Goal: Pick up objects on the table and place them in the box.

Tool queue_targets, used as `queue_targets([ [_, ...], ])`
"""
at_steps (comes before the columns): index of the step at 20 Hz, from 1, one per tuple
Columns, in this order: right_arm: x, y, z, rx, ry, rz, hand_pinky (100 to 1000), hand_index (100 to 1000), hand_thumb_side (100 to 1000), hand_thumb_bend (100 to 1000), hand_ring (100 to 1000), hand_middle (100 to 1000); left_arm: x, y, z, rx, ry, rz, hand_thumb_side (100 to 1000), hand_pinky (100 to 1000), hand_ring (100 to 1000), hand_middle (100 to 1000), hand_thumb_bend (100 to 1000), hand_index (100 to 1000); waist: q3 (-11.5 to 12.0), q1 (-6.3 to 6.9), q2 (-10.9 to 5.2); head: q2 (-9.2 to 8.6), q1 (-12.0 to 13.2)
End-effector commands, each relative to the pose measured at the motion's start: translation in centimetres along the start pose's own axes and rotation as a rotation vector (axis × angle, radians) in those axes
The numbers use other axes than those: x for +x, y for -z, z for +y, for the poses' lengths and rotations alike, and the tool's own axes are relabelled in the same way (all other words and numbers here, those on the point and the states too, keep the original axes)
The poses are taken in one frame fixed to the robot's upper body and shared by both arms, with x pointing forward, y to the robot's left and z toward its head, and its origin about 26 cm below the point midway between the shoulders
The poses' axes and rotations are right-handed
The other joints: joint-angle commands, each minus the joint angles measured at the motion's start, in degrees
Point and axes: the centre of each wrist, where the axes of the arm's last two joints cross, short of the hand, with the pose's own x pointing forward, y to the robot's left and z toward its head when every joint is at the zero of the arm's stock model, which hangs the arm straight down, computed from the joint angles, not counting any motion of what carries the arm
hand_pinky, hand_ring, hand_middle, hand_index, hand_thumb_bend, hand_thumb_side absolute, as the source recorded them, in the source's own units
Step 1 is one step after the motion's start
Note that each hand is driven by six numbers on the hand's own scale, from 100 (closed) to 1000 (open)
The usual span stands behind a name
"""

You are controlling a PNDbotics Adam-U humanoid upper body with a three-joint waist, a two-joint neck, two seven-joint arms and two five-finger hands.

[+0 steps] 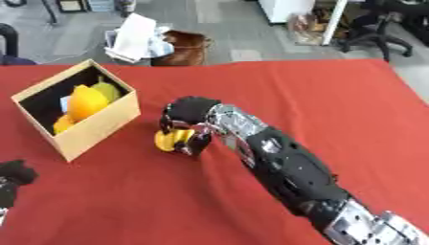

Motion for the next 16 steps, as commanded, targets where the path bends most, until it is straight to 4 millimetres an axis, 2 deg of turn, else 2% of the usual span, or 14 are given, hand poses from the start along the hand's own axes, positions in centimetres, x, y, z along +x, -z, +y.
queue_targets([
  [1,-2.3,-1.0,-2.8,-0.069,-0.022,0.072,733,494,100,189,580,324,0.6,0.4,0.2,-0.007,0.003,-0.033,705,738,681,619,382,774,0.20,-0.42,-1.75,-0.19,-0.14],
  [9,-2.6,-1.1,-3.5,-0.085,-0.017,0.085,722,501,100,180,561,323,0.5,0.4,0.2,-0.012,0.001,-0.032,714,741,683,620,384,770,0.36,-0.37,-1.83,-0.05,-0.32],
  [12,-2.7,-0.7,-6.5,-0.197,-0.021,0.126,717,506,100,165,558,325,0.3,0.4,-0.6,-0.063,-0.008,-0.027,719,742,685,622,384,771,2.85,-0.47,-1.98,0.30,-2.23],
  [16,-2.3,1.5,-9.2,-0.245,-0.011,0.155,714,513,100,145,557,330,0.3,0.8,-1.0,-0.101,-0.006,-0.035,721,743,685,621,385,769,4.47,-0.80,-1.77,-0.23,-3.12],
])
